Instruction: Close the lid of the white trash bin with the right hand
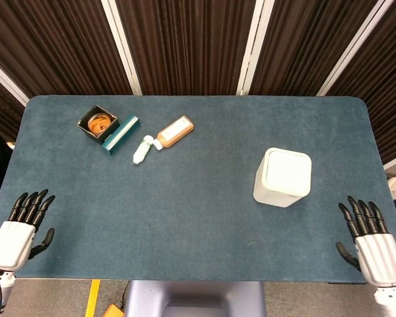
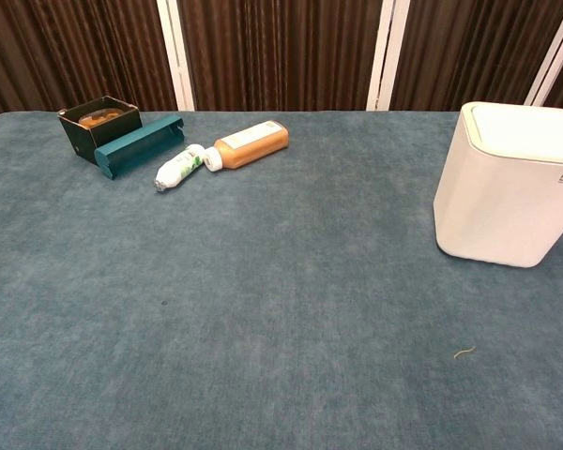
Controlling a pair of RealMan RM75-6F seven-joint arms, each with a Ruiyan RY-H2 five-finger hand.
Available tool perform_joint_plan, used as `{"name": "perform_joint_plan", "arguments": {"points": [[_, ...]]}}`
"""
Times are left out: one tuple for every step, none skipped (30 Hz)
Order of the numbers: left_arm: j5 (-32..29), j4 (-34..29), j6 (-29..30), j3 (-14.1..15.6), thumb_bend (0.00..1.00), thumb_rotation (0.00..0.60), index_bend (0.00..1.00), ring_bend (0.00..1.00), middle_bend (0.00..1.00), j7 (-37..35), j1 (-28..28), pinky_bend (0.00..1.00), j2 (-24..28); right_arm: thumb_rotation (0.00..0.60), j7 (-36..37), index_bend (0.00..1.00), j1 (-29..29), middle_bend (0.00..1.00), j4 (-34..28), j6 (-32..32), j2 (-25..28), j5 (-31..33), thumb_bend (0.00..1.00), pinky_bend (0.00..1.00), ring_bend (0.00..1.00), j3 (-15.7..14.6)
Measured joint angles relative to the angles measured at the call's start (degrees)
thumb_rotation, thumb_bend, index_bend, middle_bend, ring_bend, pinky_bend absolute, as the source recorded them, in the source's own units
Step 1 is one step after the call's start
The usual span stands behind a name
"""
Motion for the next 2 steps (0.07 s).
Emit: {"name": "perform_joint_plan", "arguments": {"points": [[-0.2, -0.3, -0.17, -0.11, 0.46, 0.6, 0.0, 0.0, 0.0, 0.1, -0.02, 0.02, 0.16, 0.6, 0.14, 0.0, -0.22, 0.0, -0.07, -0.08, 0.17, -0.24, 0.32, 0.0, 0.0, 0.21], [-0.33, -0.49, -0.28, -0.17, 0.46, 0.6, 0.0, 0.0, 0.0, 0.24, -0.03, 0.02, 0.25, 0.6, 0.2, 0.0, -0.4, 0.0, -0.16, -0.16, 0.35, -0.46, 0.32, 0.0, 0.0, 0.37]]}}
